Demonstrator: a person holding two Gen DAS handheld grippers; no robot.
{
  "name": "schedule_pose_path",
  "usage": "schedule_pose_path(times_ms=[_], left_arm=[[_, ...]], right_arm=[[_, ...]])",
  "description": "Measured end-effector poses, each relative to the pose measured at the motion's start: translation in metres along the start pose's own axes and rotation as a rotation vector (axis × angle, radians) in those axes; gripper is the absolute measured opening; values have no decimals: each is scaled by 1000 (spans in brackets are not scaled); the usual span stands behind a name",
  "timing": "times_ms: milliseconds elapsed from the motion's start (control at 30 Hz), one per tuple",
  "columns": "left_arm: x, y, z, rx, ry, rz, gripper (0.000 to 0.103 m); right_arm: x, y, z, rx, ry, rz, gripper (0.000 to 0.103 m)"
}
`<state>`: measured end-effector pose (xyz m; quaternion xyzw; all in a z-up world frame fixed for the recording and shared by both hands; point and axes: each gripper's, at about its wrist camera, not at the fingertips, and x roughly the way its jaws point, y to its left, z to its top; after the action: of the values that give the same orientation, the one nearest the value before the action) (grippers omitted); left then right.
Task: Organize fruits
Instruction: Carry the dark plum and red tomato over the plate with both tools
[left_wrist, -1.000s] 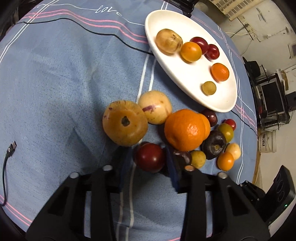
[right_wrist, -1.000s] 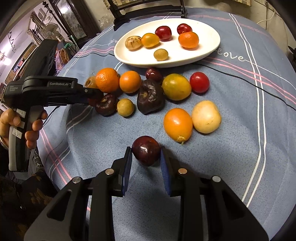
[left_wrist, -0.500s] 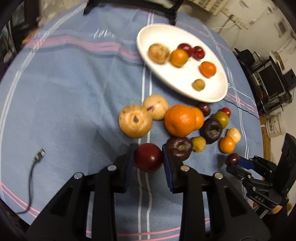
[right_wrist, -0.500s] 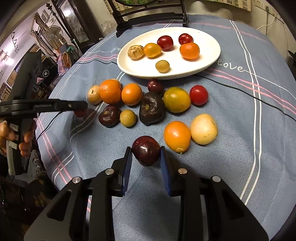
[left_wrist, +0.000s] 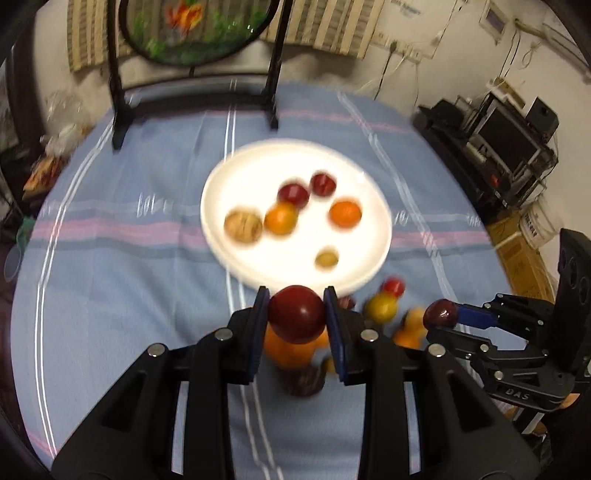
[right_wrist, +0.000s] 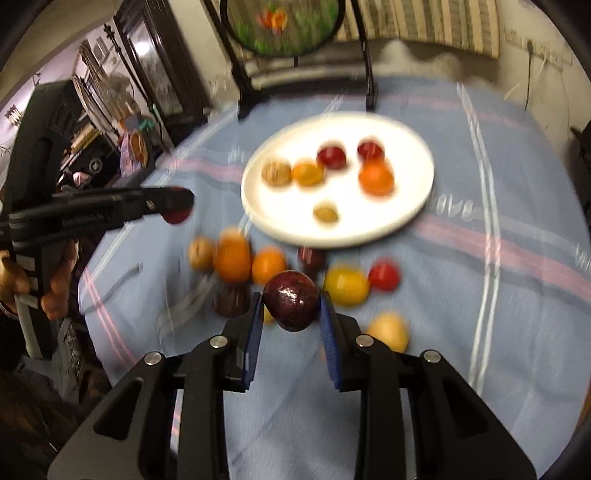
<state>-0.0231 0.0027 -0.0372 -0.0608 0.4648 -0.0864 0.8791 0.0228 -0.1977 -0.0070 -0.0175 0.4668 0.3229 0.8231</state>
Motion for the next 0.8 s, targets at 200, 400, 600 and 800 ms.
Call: schedule_pose_path(times_ms=[200, 400, 600, 800], left_arm=[[2, -11, 49, 44, -73, 28, 30], [20, -17, 68, 89, -83, 83, 30], [34, -14, 75, 97, -77, 101, 30], [50, -8, 84, 97, -53, 131, 30]], right_arm=[[-18, -6, 62, -8, -142, -15, 30], [-2, -10, 93, -19, -163, -16, 30], [15, -14, 105, -12, -151, -11, 30], [31, -24, 112, 5, -124, -21, 30]])
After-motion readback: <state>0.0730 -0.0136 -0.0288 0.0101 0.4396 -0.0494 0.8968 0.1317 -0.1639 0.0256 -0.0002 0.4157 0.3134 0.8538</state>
